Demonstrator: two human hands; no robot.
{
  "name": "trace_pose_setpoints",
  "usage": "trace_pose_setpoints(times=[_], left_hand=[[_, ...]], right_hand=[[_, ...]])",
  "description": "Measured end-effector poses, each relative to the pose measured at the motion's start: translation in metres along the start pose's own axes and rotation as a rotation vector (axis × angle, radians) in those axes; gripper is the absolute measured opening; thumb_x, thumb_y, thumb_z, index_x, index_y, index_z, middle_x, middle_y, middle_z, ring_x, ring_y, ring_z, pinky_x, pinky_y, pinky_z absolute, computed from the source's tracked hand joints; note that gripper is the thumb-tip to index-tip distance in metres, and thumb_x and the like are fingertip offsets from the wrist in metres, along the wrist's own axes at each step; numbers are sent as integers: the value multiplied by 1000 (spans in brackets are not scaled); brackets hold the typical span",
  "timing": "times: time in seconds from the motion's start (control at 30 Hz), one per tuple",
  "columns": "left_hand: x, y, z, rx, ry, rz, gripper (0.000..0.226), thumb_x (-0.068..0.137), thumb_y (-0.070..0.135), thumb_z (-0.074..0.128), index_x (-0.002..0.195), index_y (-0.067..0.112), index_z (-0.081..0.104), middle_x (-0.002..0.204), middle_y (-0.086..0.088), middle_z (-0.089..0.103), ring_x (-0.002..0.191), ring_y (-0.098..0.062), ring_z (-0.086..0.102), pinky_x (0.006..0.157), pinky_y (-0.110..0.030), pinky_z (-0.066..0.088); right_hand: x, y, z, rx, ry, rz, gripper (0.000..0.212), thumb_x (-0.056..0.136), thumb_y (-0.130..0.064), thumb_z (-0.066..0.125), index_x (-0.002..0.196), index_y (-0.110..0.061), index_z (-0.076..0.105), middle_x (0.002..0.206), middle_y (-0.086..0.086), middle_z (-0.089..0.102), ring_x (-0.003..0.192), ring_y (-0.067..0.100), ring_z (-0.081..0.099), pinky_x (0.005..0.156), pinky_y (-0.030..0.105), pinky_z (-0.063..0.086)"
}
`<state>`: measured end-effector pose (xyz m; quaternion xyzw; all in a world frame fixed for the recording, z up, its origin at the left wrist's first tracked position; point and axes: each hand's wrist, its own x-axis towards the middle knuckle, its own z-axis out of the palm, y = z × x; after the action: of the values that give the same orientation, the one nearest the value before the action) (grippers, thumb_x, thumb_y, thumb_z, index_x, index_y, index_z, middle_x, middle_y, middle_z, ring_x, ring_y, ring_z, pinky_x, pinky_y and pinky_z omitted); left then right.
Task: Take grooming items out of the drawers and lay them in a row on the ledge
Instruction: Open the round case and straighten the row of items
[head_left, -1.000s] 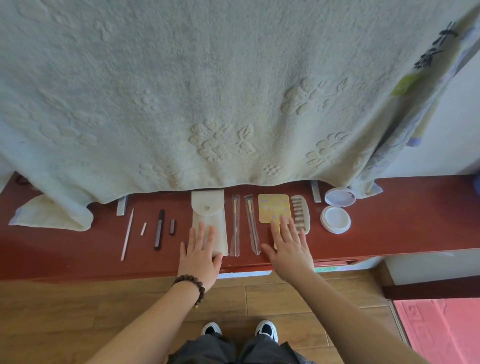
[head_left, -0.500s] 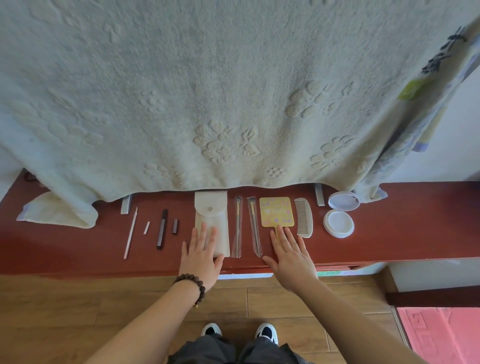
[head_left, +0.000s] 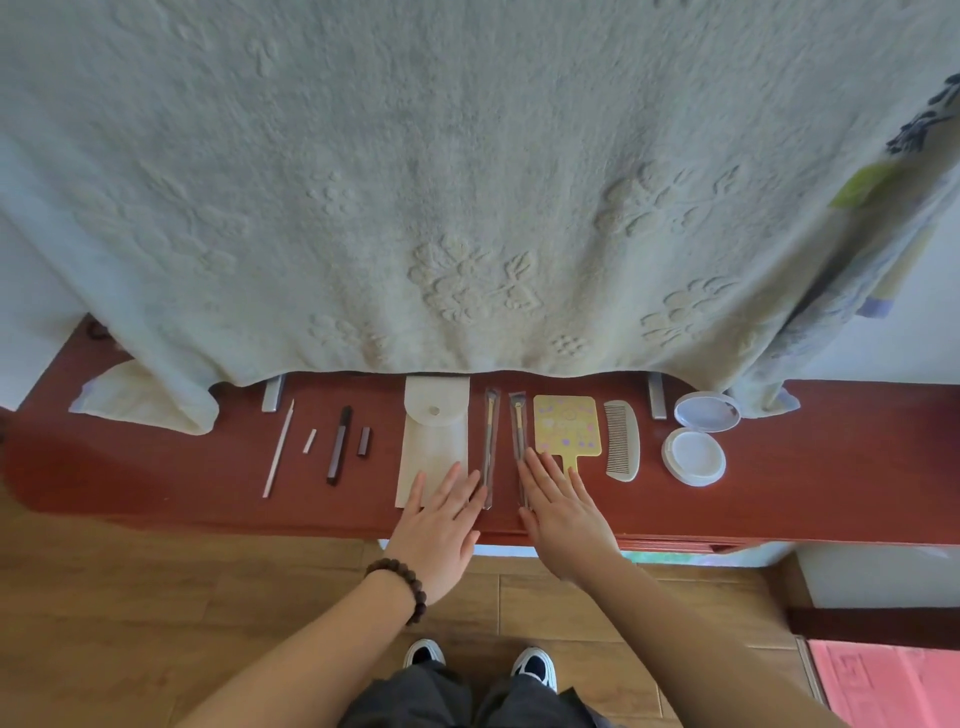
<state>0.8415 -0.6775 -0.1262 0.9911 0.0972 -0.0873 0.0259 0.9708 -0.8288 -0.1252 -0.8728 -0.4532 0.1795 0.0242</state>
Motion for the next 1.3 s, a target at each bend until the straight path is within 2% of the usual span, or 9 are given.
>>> trace_pose_setpoints(times=[0.07, 0.17, 0.27, 0.4, 0.53, 0.67, 0.9, 1.1, 1.3], left_hand=[[1, -1, 1, -2, -47, 0, 58, 85, 38, 64, 138, 20, 49, 147, 1, 46, 141, -21, 30, 110, -55, 28], [2, 1, 1, -11, -92, 17, 57, 100, 37, 36, 151, 21, 19, 160, 2, 11, 148, -21, -1, 117, -50, -1], [2, 3, -4, -17, -91, 3, 57, 102, 38, 27, 153, 22, 6, 161, 4, -3, 148, -19, -12, 117, -46, -11], [2, -1, -2, -37, -84, 32, 58, 101, 37, 31, 152, 22, 11, 161, 3, 4, 145, -19, -12, 117, -45, -6], [-1, -11, -6, -97, -7, -105, 62, 93, 40, 42, 149, 22, 24, 159, -5, 19, 146, -25, 13, 115, -51, 26], [2, -22, -3, -160, -63, -241, 64, 100, 43, 30, 152, 28, -4, 160, -3, -15, 148, -26, -9, 121, -45, 3], [1, -32, -4, -153, -107, -187, 59, 102, 38, 27, 152, 28, -4, 159, -2, -19, 148, -23, -11, 120, -38, 0], [-3, -38, -8, -153, -160, -151, 60, 102, 40, 30, 152, 28, -1, 159, 0, -20, 148, -22, -12, 119, -36, -3], [-7, -38, -15, -183, -205, -154, 62, 101, 42, 29, 151, 31, -7, 159, 3, -20, 147, -17, -14, 122, -41, 1]], right_hand=[[2, 4, -1, -21, -9, -9, 76, 80, -49, -17, 150, -21, -9, 159, -6, -15, 140, 12, -26, 115, 35, -15], [4, 3, -2, -33, -18, -16, 76, 79, -49, -20, 150, -22, -10, 158, -8, -15, 140, 12, -27, 115, 36, -14], [6, -4, 2, -29, -16, 17, 79, 77, -49, -22, 150, -21, -10, 158, -7, -14, 141, 13, -25, 114, 37, -15], [7, -16, 5, 6, -11, 73, 67, 89, -48, -11, 150, -20, -10, 159, -5, -14, 141, 12, -23, 115, 37, -14], [7, -20, -4, 53, 40, 103, 58, 102, -41, 13, 150, -20, -13, 153, -7, -24, 142, 12, -24, 116, 37, -14], [14, -31, -6, 49, 54, 34, 71, 86, -51, -8, 150, -20, -8, 153, -8, -20, 142, 14, -22, 116, 36, -12], [10, -37, 0, 49, 11, 30, 79, 78, -55, -16, 151, -24, -7, 157, -6, -17, 138, 13, -26, 115, 38, -12], [4, -34, -3, 58, -26, 36, 58, 100, -48, 10, 151, -25, -5, 159, -4, -15, 144, 16, -21, 117, 38, -10], [13, -49, -7, 69, -17, -42, 59, 98, -49, 8, 150, -27, -8, 158, -4, -17, 143, 15, -23, 117, 37, -11]])
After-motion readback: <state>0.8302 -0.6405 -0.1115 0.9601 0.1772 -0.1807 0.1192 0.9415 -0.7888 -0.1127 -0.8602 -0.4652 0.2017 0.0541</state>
